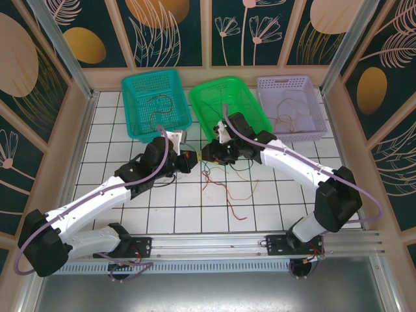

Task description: Untangle the cables

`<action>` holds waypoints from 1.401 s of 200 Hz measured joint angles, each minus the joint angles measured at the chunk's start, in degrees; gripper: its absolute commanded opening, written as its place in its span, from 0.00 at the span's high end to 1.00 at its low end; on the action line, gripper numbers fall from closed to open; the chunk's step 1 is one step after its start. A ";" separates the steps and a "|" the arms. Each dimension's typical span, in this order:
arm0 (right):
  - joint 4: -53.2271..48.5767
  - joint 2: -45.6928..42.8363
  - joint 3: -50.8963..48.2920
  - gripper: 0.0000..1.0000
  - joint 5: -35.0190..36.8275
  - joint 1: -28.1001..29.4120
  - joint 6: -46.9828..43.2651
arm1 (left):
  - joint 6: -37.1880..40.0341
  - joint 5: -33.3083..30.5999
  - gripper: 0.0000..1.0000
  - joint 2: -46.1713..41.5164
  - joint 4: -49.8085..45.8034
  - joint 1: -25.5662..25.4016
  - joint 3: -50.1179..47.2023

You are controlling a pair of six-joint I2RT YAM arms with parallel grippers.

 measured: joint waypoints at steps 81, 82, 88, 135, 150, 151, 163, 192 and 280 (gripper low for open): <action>2.45 -5.44 -1.33 1.00 8.22 0.04 0.02 | -10.32 -6.84 1.00 0.59 -4.35 -0.35 0.09; 2.49 -5.62 -1.40 1.00 8.37 0.04 0.00 | -10.47 -6.97 1.00 0.61 -4.48 -0.35 0.09; 2.89 -7.02 -1.86 1.00 9.42 0.04 -0.17 | -12.44 -7.72 1.00 0.74 -5.14 -0.35 0.13; 14.23 -19.17 -10.86 1.00 14.69 0.04 -0.37 | -26.27 -8.81 1.00 2.86 -6.86 -0.35 1.01; 22.51 -24.24 -16.74 1.00 15.17 0.11 -0.44 | -30.27 -7.52 1.00 3.74 -6.56 -0.35 1.09; 22.95 -24.46 -17.05 1.00 15.19 0.11 -0.46 | -30.69 -7.32 1.00 3.80 -6.43 -0.37 1.07; 30.64 -28.02 -21.77 1.00 15.50 0.15 -0.63 | -34.23 -5.97 1.00 4.15 -4.85 -0.48 0.85; 45.00 -29.73 -27.34 1.00 16.44 0.15 -0.72 | -42.86 -2.82 1.00 4.07 1.55 -0.68 -1.97; 71.04 -19.61 -25.81 1.00 23.06 -1.03 2.86 | -59.47 0.66 1.00 3.74 13.46 -0.66 -3.76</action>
